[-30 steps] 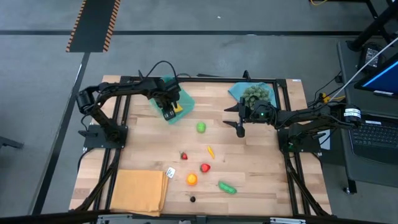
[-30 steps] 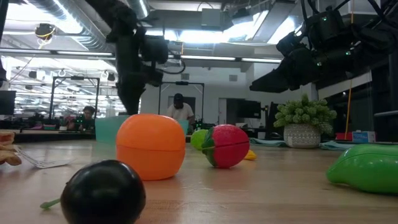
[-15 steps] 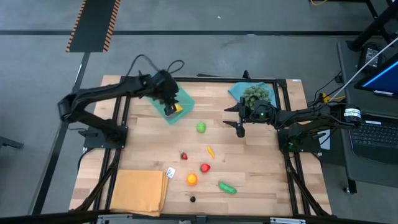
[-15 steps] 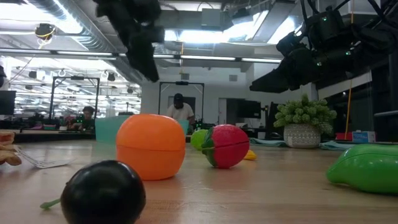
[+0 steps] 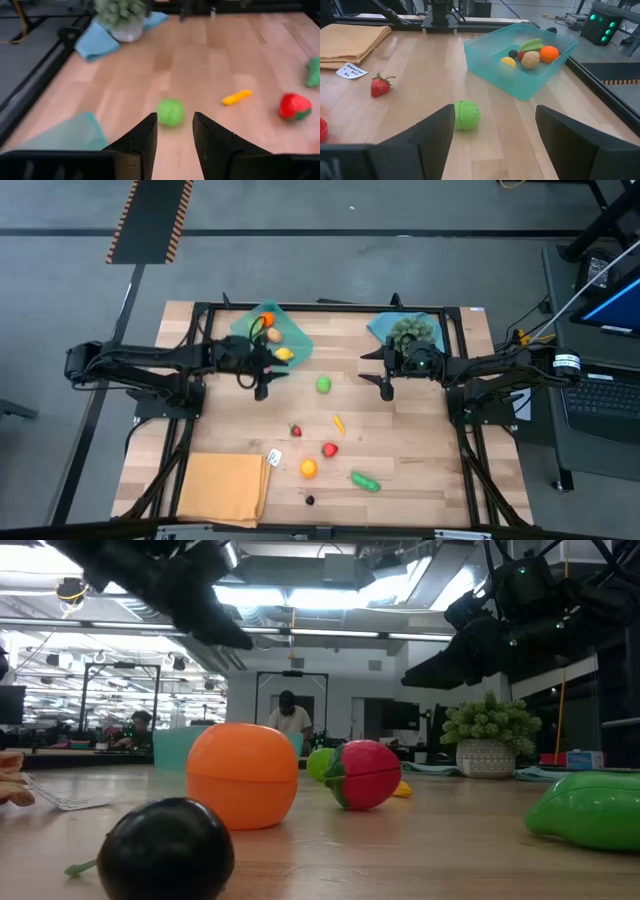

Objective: Pick and placing Produce into tupperware
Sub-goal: Put the top red strawberry into the blue bin

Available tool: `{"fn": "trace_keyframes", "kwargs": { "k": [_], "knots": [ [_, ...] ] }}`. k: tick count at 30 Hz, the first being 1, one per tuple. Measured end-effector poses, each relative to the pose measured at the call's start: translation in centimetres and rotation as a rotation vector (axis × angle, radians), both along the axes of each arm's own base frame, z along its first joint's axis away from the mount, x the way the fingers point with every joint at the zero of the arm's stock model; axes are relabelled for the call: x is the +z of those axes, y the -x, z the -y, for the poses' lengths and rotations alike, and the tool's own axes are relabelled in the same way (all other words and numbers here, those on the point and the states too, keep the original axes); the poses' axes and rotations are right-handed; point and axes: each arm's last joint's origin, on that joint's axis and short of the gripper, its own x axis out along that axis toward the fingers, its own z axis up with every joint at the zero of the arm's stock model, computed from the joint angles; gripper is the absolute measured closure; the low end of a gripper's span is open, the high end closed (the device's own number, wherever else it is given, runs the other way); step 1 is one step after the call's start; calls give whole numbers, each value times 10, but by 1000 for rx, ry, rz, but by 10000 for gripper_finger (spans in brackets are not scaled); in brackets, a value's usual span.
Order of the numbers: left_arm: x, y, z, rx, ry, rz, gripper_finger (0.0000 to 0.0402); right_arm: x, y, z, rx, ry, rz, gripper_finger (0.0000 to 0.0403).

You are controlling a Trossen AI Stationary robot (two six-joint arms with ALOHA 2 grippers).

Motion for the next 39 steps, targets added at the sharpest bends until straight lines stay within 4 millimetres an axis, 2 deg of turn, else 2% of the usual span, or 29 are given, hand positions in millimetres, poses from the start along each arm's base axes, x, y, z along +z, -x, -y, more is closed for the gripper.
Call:
{"fn": "trace_keyframes", "kwargs": {
  "k": [8,17,20,30,34,39],
  "knots": [
    [-36,8,17,-56,41,5,298,0,0,0,-1,-1,0,123],
    [-41,9,21,-59,68,-3,308,0,0,0,-8,-29,5,123],
    [-41,9,23,-70,65,-3,293,0,0,0,-8,-30,5,123],
    [-40,9,26,-92,60,0,189,0,0,0,-8,-31,5,123],
    [-39,8,32,-160,-12,-5,177,0,0,0,-9,-31,5,123],
    [-30,4,46,-233,-31,22,180,0,0,0,-8,-30,5,123]
  ]
}}
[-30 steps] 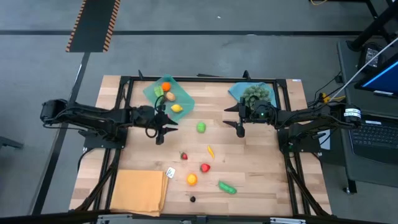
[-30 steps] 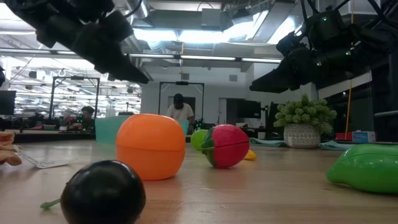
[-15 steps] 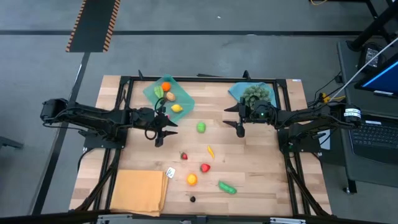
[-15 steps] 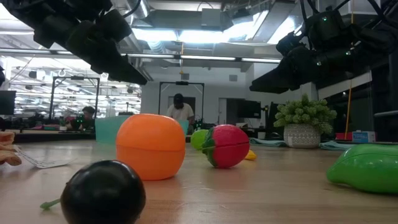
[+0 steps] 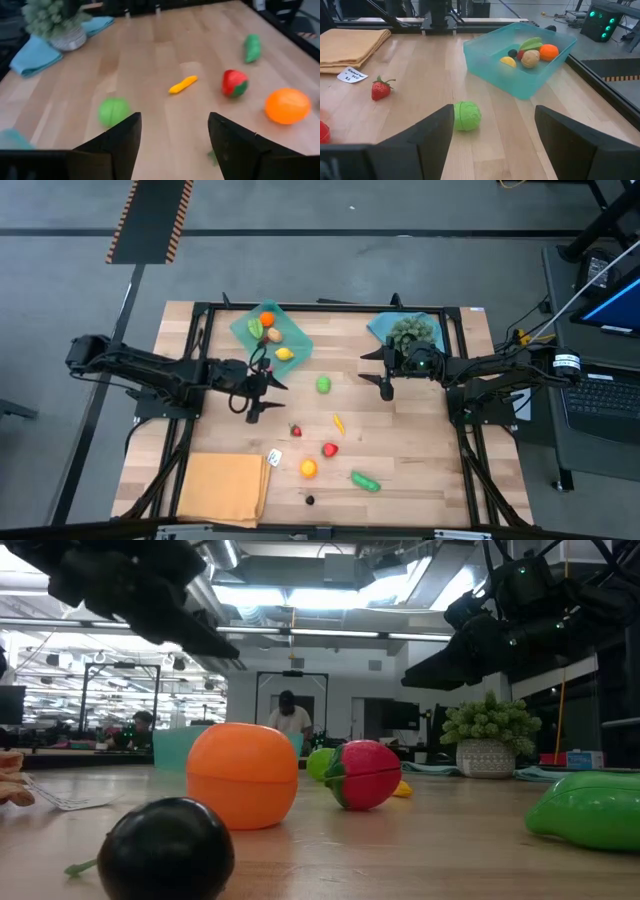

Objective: Pick and placing Produce into tupperware
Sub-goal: Put the top red strawberry into the blue bin

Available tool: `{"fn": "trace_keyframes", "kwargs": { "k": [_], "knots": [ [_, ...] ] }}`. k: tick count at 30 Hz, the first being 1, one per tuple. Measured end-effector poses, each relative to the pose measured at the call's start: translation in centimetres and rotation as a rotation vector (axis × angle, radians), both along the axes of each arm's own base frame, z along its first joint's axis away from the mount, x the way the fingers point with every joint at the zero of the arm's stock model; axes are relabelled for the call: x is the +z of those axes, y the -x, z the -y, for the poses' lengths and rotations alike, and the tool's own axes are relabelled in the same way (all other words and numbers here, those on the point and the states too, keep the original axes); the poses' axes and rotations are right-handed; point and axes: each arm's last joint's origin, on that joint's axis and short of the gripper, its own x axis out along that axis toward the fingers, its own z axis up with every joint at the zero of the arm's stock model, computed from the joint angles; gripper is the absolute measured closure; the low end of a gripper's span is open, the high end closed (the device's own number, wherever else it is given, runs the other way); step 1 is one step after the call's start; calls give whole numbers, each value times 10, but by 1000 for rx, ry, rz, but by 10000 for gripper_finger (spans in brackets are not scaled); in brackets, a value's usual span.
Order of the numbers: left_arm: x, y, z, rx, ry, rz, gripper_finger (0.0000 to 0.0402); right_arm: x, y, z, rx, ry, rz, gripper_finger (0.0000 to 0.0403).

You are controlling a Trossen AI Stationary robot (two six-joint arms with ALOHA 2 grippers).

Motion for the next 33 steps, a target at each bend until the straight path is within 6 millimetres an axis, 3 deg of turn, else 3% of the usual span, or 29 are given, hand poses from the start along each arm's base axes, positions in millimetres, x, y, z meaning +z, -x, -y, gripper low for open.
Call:
{"fn": "trace_keyframes", "kwargs": {
  "k": [7,14,22,27,33],
  "knots": [
    [5,-7,16,-3,-47,-111,177,0,0,0,0,-1,0,123],
    [7,-32,28,-22,-73,-220,182,0,0,0,0,-1,0,123],
    [12,-66,37,-25,-93,-456,179,0,0,0,0,-1,0,123],
    [16,-82,46,-45,-109,-521,184,0,0,0,0,-1,-1,123],
    [27,-87,53,-65,-114,-518,178,0,0,0,0,-2,-1,123]
  ]
}}
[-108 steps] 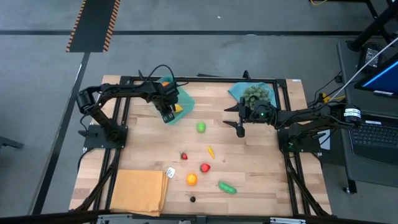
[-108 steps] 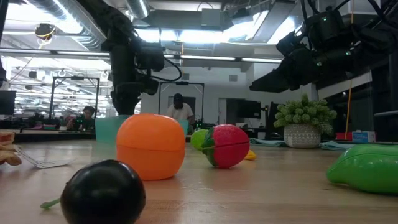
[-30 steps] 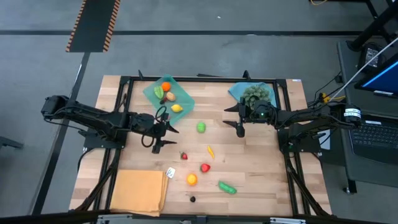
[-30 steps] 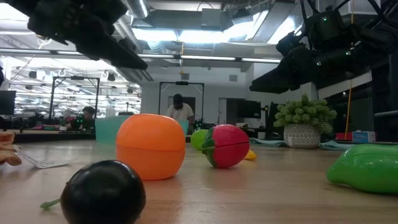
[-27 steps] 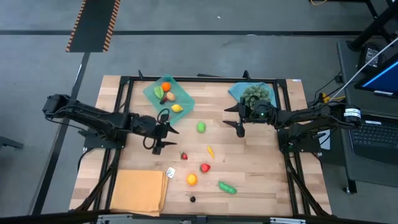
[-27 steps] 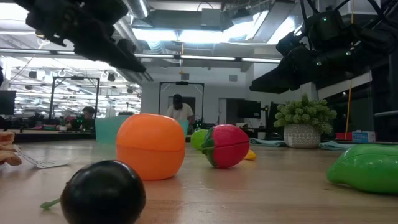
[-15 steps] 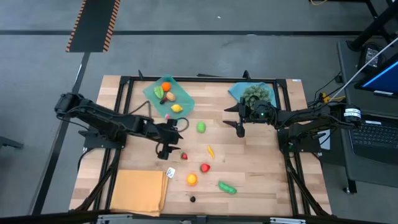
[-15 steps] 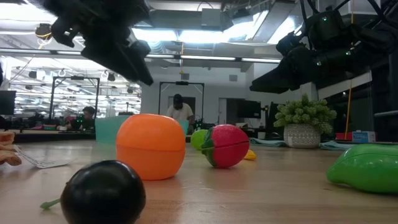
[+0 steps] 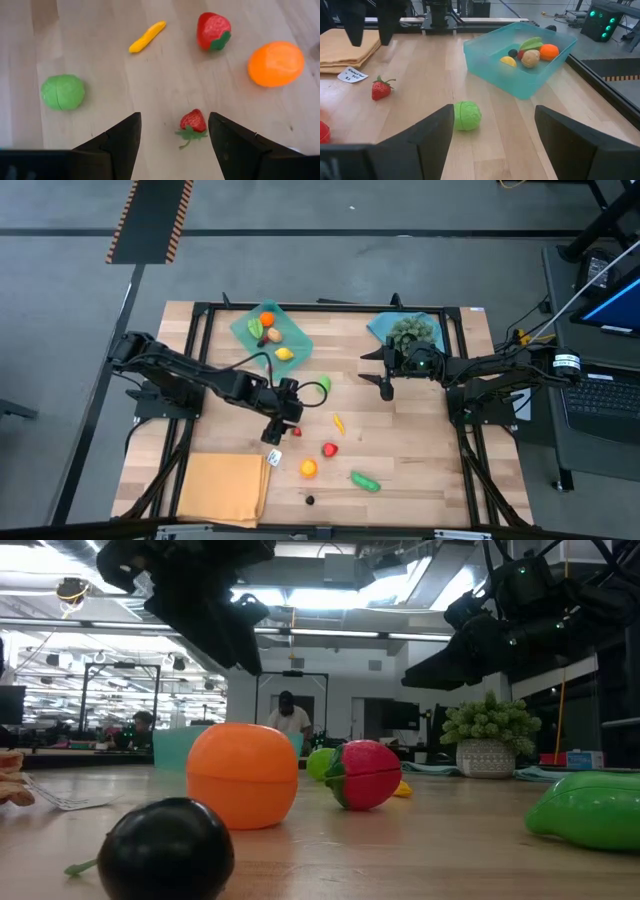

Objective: Pick and placing Produce into tupperware
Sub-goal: Put the top red strawberry into the blue bin

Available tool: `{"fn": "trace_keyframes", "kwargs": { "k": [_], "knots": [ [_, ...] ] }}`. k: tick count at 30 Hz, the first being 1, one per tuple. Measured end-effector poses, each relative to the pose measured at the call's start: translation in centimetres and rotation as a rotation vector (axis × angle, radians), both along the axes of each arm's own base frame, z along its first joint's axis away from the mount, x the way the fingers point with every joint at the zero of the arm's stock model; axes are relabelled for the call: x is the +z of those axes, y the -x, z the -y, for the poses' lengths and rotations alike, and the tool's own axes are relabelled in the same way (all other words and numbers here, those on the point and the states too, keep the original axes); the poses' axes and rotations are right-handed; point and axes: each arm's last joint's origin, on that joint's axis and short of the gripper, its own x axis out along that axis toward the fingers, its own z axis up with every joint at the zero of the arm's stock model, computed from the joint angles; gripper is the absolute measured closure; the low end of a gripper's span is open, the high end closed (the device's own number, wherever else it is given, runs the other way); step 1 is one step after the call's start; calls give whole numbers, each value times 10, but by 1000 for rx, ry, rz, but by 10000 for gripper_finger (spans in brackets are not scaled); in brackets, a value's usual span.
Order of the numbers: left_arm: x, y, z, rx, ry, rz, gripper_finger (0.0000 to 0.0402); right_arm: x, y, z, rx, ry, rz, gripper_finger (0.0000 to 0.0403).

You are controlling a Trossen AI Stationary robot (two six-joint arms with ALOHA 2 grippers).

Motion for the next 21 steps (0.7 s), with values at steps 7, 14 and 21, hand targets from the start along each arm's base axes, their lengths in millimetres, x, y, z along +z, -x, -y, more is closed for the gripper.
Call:
{"fn": "trace_keyframes", "kwargs": {
  "k": [7,14,21],
  "knots": [
    [3,2,5,-18,3,9,181,0,0,0,0,0,0,123],
    [3,2,5,44,45,8,178,0,0,0,0,0,0,123],
    [5,-1,8,38,51,46,185,0,0,0,0,0,0,123]
  ]
}}
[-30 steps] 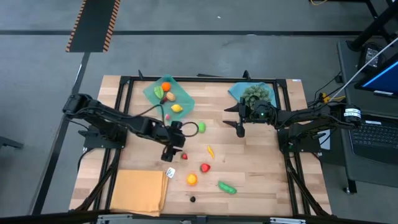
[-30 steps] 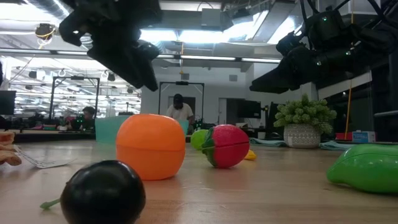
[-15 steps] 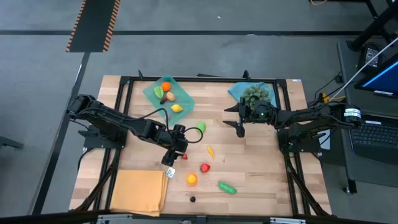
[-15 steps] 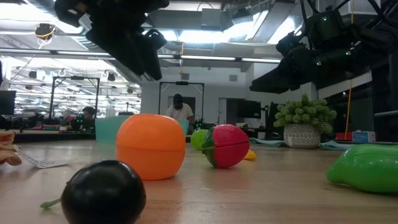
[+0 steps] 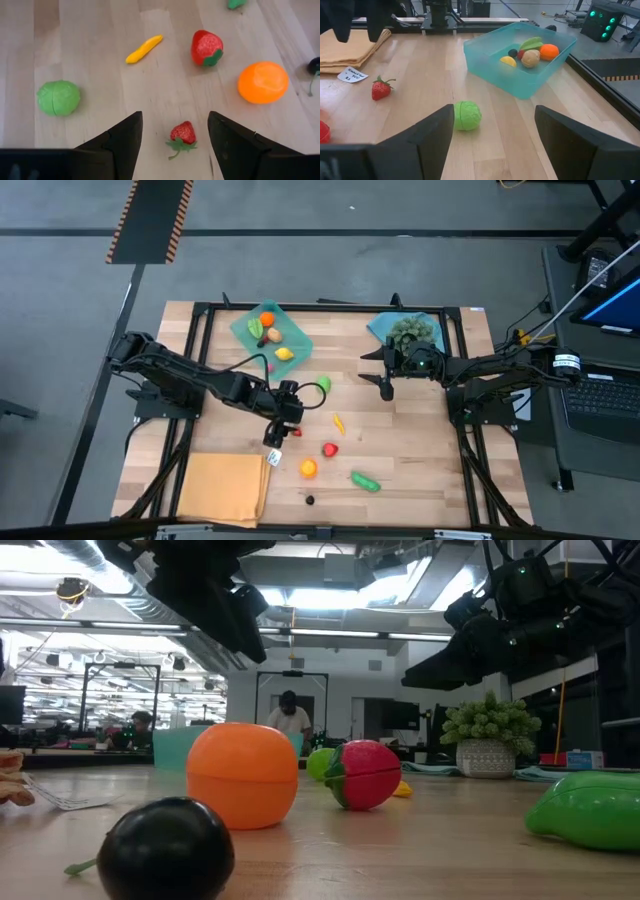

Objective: Pick and placing Produce into tupperware
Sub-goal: Put the top red strawberry into the blue bin

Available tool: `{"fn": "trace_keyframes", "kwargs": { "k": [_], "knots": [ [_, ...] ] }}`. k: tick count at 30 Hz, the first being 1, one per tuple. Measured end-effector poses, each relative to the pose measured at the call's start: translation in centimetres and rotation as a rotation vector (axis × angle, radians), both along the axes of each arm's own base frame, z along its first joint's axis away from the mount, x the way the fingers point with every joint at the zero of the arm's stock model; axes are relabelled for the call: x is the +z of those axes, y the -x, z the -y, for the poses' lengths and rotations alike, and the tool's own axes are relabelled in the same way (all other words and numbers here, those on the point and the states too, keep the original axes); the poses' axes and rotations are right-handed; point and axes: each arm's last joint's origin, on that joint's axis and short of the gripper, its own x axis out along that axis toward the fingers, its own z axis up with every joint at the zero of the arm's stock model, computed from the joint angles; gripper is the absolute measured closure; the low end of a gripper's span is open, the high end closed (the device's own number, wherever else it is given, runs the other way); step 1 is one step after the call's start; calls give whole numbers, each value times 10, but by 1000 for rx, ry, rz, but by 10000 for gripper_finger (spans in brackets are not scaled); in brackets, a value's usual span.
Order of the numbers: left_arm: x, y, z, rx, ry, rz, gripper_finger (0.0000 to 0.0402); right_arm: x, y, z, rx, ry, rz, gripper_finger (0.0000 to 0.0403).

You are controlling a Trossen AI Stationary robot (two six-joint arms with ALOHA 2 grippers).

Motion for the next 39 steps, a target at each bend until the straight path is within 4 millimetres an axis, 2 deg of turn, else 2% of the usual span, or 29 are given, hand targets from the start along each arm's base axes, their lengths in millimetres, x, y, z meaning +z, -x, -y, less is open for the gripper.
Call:
{"fn": "trace_keyframes", "kwargs": {
  "k": [6,15,28,39],
  "knots": [
    [-12,-4,3,-9,-15,-40,181,0,0,0,0,0,0,123],
    [-51,-15,12,-95,-90,-171,187,0,0,0,0,0,0,123],
    [-92,-24,15,-99,-116,-288,188,0,0,0,-6,-25,4,123],
    [-96,-27,16,-122,-120,-278,188,0,0,0,-6,-24,4,123]
  ]
}}
